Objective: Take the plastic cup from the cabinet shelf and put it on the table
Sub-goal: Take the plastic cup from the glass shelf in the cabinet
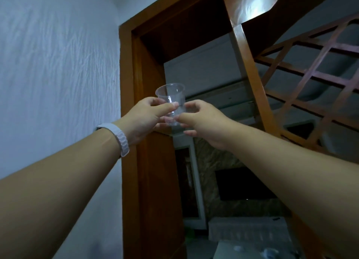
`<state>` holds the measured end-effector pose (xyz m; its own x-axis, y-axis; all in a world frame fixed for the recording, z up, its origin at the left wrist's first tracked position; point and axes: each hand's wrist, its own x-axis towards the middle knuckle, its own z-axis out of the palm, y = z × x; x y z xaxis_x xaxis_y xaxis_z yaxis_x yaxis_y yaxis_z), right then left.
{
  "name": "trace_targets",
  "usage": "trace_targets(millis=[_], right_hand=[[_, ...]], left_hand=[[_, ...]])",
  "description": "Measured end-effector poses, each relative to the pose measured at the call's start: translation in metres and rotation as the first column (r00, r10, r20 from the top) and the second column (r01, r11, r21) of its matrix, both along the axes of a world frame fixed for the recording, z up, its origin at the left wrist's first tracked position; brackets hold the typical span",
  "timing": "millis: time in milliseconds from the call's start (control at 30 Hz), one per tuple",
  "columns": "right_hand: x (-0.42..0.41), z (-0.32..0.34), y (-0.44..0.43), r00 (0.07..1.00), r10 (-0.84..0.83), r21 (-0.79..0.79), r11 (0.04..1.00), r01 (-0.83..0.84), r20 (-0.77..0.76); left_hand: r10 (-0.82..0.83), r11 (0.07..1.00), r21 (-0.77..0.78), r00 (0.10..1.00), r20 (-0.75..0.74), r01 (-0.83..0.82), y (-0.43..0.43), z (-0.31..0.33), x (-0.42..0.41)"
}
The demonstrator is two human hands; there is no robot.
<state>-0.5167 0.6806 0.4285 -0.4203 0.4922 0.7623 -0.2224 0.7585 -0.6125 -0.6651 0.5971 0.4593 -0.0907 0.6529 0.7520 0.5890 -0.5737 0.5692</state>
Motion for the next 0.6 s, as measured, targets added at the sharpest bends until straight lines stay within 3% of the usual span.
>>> trace_targets(millis=[300,600], right_hand=[[-0.02,-0.041,-0.028,0.906,0.423,-0.264,0.873,-0.41,-0.008],[-0.04,-0.086,-0.044,0.713,0.694,-0.473,0.597,-0.648,-0.1]], left_hand=[[0.204,0.978,-0.037,0.979,-0.005,-0.204,-0.046,-0.039,-0.007],[0.399,0.912,-0.165,0.907,0.134,-0.377,-0.088,-0.087,0.006]])
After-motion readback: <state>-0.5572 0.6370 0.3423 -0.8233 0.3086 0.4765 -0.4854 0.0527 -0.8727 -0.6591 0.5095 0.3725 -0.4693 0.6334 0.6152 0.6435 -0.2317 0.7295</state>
